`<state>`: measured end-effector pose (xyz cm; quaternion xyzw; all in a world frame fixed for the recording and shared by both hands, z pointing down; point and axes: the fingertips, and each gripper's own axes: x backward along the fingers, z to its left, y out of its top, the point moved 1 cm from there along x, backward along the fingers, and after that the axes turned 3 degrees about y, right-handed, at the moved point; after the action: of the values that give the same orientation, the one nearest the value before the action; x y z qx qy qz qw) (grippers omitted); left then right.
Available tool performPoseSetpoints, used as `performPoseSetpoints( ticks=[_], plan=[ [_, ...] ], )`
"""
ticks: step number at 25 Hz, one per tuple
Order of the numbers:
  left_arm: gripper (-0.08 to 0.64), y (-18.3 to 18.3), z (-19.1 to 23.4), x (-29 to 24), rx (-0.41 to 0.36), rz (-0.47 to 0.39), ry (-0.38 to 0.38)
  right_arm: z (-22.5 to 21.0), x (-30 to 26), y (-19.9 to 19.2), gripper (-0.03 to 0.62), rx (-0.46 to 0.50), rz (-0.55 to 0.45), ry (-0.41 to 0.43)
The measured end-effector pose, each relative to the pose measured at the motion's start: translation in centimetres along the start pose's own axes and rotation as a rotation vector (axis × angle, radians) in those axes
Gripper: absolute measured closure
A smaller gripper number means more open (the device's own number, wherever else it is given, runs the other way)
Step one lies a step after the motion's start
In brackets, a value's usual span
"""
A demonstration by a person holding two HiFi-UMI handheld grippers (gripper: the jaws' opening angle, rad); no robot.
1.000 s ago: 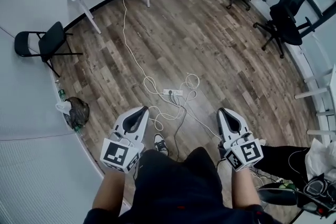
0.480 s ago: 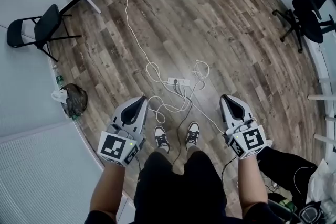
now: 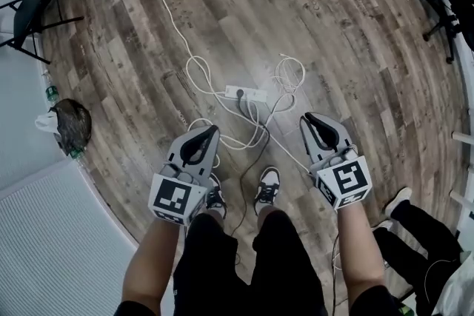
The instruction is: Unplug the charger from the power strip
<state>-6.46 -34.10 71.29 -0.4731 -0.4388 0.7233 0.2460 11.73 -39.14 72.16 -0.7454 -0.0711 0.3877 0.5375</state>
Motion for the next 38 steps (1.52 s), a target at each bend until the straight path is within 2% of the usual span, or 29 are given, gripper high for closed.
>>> performPoseSetpoints(
  ticks=[6,9,14,19,25,32,33,35,38],
  plan=[
    [0.537,-12.4,2.4,-9.0,-0.047,0.077,-0.026,-2.5,-8.0,-14.2,0.562,-0.032,0.113,0.023],
    [0.537,-18.0,4.1,-12.9,-0.067,0.111,-0.041,-3.4,-11.9,-20.2,0.496,-0.016,0.148,0.048],
    [0.537,-26.8,6.4,-18.8,-0.075,0.147,-0.086,-4.4,-19.4,-28.7,0.458,0.092,0.193,0.104],
    [0.537,-34.0,7.9,-24.6,-0.071,0.182,-0.116,-4.5,-25.8,-35.0,0.408,0.203,0.244,0.184],
    [0.537,-39.5,9.0,-29.4,-0.057,0.238,-0.168,-5.1,-30.8,-40.3,0.385,0.359,0.369,0.247],
    [0.537,-43.1,8.8,-32.2,-0.086,0.33,-0.209,-4.4,-33.8,-42.2,0.387,0.5,0.466,0.364],
    [0.537,-43.3,8.8,-32.2,-0.09,0.338,-0.212,-4.3,-34.0,-42.3,0.39,0.514,0.474,0.375],
    [0.537,-43.3,8.9,-32.4,-0.067,0.343,-0.215,-4.2,-34.3,-42.2,0.463,0.538,0.482,0.38],
    [0.537,-43.2,9.2,-32.5,-0.015,0.367,-0.228,-4.1,-34.5,-42.1,0.476,0.578,0.487,0.381]
  ],
)
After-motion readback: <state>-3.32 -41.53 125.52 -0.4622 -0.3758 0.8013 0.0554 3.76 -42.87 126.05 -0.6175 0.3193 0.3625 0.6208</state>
